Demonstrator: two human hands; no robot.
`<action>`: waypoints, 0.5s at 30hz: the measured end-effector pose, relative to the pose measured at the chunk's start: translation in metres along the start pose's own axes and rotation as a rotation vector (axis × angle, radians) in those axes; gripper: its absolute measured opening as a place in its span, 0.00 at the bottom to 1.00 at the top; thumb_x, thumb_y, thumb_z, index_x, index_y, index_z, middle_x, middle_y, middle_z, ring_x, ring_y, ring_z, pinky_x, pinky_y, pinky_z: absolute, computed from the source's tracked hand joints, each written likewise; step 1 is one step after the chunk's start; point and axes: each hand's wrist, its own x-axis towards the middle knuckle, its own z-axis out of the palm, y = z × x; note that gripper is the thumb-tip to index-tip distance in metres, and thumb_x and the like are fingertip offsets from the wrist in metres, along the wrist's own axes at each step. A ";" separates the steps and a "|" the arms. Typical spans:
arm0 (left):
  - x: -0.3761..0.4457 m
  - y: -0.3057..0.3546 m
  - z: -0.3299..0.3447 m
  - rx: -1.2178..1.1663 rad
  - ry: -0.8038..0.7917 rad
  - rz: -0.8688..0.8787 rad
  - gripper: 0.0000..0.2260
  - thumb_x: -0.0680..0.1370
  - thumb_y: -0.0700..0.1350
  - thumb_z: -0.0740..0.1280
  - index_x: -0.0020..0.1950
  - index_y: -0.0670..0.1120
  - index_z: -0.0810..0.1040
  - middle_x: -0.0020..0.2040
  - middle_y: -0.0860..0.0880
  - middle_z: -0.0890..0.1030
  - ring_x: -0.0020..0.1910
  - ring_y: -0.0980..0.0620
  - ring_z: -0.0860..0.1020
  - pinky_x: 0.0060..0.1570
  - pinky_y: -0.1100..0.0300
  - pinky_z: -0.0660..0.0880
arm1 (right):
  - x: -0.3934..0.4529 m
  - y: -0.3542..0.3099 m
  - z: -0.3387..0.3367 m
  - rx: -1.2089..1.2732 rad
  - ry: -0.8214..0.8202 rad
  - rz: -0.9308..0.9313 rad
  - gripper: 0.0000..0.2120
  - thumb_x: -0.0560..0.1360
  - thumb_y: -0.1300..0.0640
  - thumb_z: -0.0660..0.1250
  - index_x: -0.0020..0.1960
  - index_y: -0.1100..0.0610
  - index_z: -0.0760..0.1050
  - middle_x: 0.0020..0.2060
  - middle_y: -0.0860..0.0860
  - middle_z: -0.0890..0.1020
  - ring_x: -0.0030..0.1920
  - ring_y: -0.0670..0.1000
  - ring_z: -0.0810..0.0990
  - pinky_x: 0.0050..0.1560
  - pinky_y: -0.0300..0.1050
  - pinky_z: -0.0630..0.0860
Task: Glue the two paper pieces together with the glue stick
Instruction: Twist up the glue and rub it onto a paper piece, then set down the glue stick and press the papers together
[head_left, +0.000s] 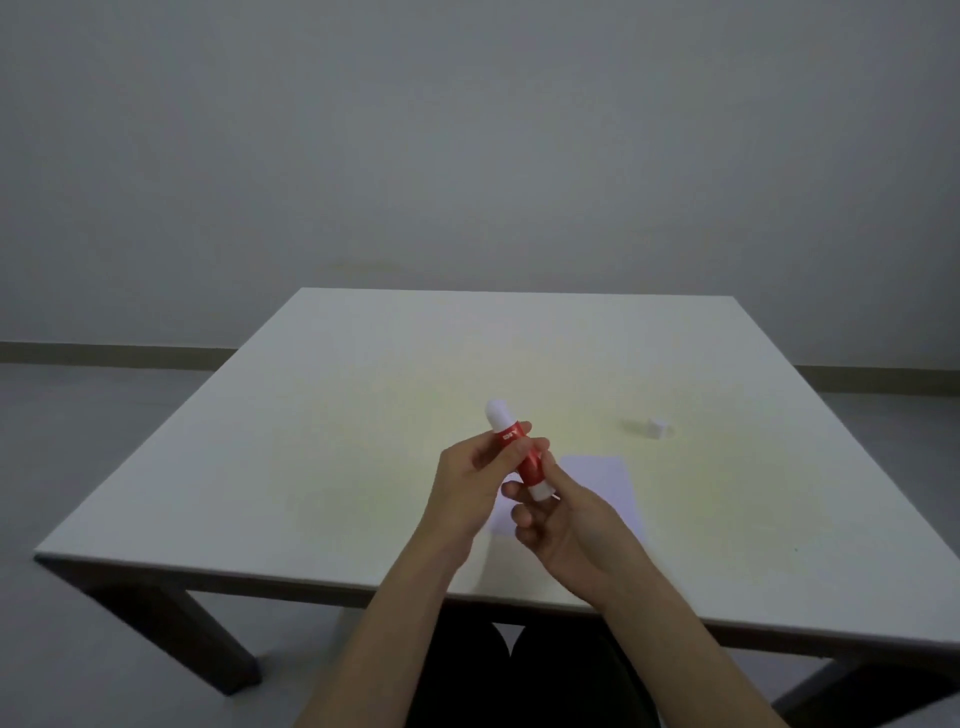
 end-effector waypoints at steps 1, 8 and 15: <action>0.000 0.002 -0.001 0.004 0.015 0.003 0.06 0.75 0.46 0.68 0.48 0.51 0.84 0.48 0.52 0.87 0.54 0.54 0.82 0.59 0.60 0.72 | -0.001 0.000 0.000 -0.091 0.028 -0.022 0.16 0.77 0.46 0.61 0.52 0.57 0.80 0.37 0.54 0.84 0.27 0.48 0.75 0.31 0.39 0.73; 0.056 0.022 -0.040 0.381 0.322 0.163 0.12 0.72 0.48 0.68 0.31 0.43 0.80 0.30 0.49 0.83 0.32 0.65 0.77 0.32 0.68 0.68 | -0.016 -0.008 -0.018 -0.331 0.263 -0.189 0.10 0.78 0.54 0.61 0.56 0.58 0.75 0.46 0.56 0.82 0.27 0.50 0.77 0.31 0.41 0.67; 0.102 0.006 -0.054 0.562 0.387 0.065 0.09 0.73 0.41 0.66 0.36 0.37 0.78 0.31 0.45 0.81 0.27 0.57 0.73 0.29 0.64 0.65 | -0.026 -0.005 -0.036 -0.629 0.312 -0.272 0.07 0.77 0.60 0.63 0.50 0.53 0.78 0.42 0.51 0.82 0.26 0.45 0.77 0.32 0.40 0.70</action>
